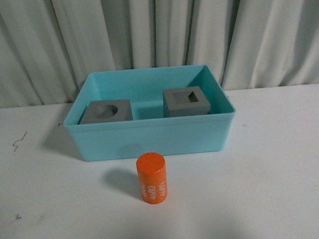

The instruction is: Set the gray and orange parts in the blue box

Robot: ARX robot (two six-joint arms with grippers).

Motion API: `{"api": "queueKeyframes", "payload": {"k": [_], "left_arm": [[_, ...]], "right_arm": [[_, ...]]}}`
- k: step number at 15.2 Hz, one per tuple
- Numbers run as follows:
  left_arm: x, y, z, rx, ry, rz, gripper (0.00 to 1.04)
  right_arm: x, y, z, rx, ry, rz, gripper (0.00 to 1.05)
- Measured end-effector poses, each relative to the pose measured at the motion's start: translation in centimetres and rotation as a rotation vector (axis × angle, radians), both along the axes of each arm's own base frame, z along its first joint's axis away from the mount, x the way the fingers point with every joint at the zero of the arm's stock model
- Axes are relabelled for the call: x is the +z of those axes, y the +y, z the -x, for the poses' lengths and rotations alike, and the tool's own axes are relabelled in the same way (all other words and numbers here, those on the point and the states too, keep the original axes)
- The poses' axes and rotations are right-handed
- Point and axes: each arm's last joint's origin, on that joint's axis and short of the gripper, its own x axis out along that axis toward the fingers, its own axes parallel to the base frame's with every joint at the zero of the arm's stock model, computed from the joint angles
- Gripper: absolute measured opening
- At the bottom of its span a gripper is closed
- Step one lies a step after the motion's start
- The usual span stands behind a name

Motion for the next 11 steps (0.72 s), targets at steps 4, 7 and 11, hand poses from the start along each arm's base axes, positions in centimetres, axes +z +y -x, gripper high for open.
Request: {"api": "queueKeyframes", "payload": {"k": [4,7,11], "left_arm": [[0.0,0.0,0.0,0.000,0.000,0.000,0.98],[0.0,0.0,0.0,-0.001,0.001,0.000,0.98],[0.0,0.0,0.0,0.000,0.000,0.000,0.98]], "right_arm": [[0.0,0.0,0.0,0.000,0.000,0.000,0.98],[0.1,-1.0,-0.9,-0.168,0.321,-0.017,0.98],[5.7,-7.0,-9.8,0.070,0.320,0.174,0.98]]}}
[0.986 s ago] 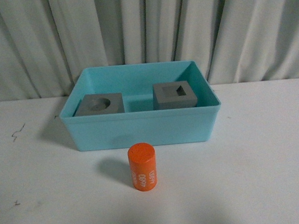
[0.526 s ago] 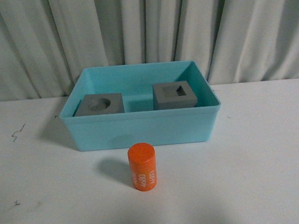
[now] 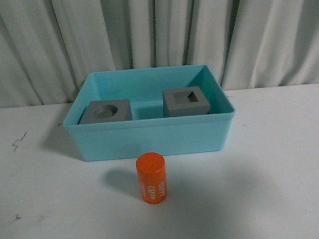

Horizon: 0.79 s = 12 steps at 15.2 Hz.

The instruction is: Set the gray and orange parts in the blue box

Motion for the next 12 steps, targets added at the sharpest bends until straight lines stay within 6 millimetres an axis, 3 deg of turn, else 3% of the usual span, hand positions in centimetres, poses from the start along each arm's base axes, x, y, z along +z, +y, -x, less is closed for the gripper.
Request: {"api": "queueKeyframes", "payload": {"k": [1,3,6,9,12], "left_arm": [[0.0,0.0,0.0,0.000,0.000,0.000,0.98],[0.0,0.0,0.0,0.000,0.000,0.000,0.98],[0.0,0.0,0.0,0.000,0.000,0.000,0.98],[0.0,0.0,0.0,0.000,0.000,0.000,0.98],[0.0,0.0,0.0,0.000,0.000,0.000,0.98]], "right_arm": [[-1.9,1.4,-2.6,0.273,0.163,0.016,0.98],[-4.2,3.9,-3.9,0.536,0.334,0.078,0.98],[-5.4,6.5,-4.4,0.737,0.407,0.162,0.98],[-7.6,11.8,-8.1,0.895,0.327,0.301,0.98],[-8.9,16.6,-10.0,0.945,0.329,0.230,0.98]]}}
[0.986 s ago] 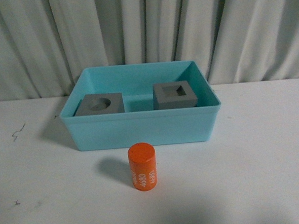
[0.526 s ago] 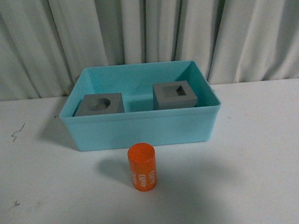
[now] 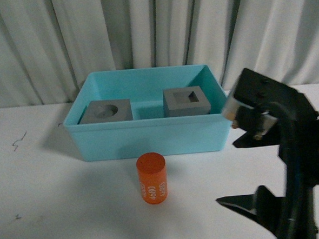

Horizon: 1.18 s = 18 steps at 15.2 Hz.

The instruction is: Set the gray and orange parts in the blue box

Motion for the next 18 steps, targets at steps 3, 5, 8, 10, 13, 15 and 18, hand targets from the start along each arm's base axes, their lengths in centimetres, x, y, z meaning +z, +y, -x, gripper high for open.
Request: {"api": "queueKeyframes", "payload": {"k": [3,5,8,10,13,15,18], "left_arm": [[0.0,0.0,0.0,0.000,0.000,0.000,0.98],[0.0,0.0,0.0,0.000,0.000,0.000,0.98],[0.0,0.0,0.0,0.000,0.000,0.000,0.98],[0.0,0.0,0.0,0.000,0.000,0.000,0.98],[0.0,0.0,0.0,0.000,0.000,0.000,0.98],[0.0,0.0,0.0,0.000,0.000,0.000,0.98],[0.0,0.0,0.0,0.000,0.000,0.000,0.98]], "right_arm": [[-0.7,2.8,-1.0,-0.015,-0.002,-0.039,0.98],[-1.3,3.7,-1.8,-0.054,0.017,-0.067,0.98],[-2.7,5.5,-2.6,-0.060,0.041,-0.078,0.98],[-3.5,6.3,-3.1,-0.064,0.042,-0.070,0.98],[-4.3,7.0,-3.6,-0.068,0.053,-0.069,0.98],[-4.5,7.2,-3.8,-0.069,0.051,-0.070,0.98],[-4.6,7.8,-4.2,-0.063,0.042,-0.075,0.98]]}}
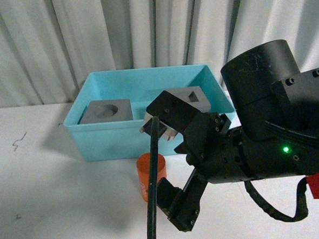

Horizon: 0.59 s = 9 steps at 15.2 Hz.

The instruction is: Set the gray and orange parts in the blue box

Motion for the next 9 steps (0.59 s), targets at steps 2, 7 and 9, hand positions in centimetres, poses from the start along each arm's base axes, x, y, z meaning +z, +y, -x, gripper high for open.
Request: {"api": "queueKeyframes", "payload": {"k": [2,7,9], "left_arm": [[0.0,0.0,0.0,0.000,0.000,0.000,0.98],[0.0,0.0,0.0,0.000,0.000,0.000,0.98],[0.0,0.0,0.0,0.000,0.000,0.000,0.98]], "right_arm": [[-0.4,0.5,-0.3,0.000,0.005,0.002,0.98],[-0.7,1.9,-0.6,0.007,0.014,-0.005,0.85],[-0.9,1.9,-0.5,0.001,0.027,-0.003,0.62]]}}
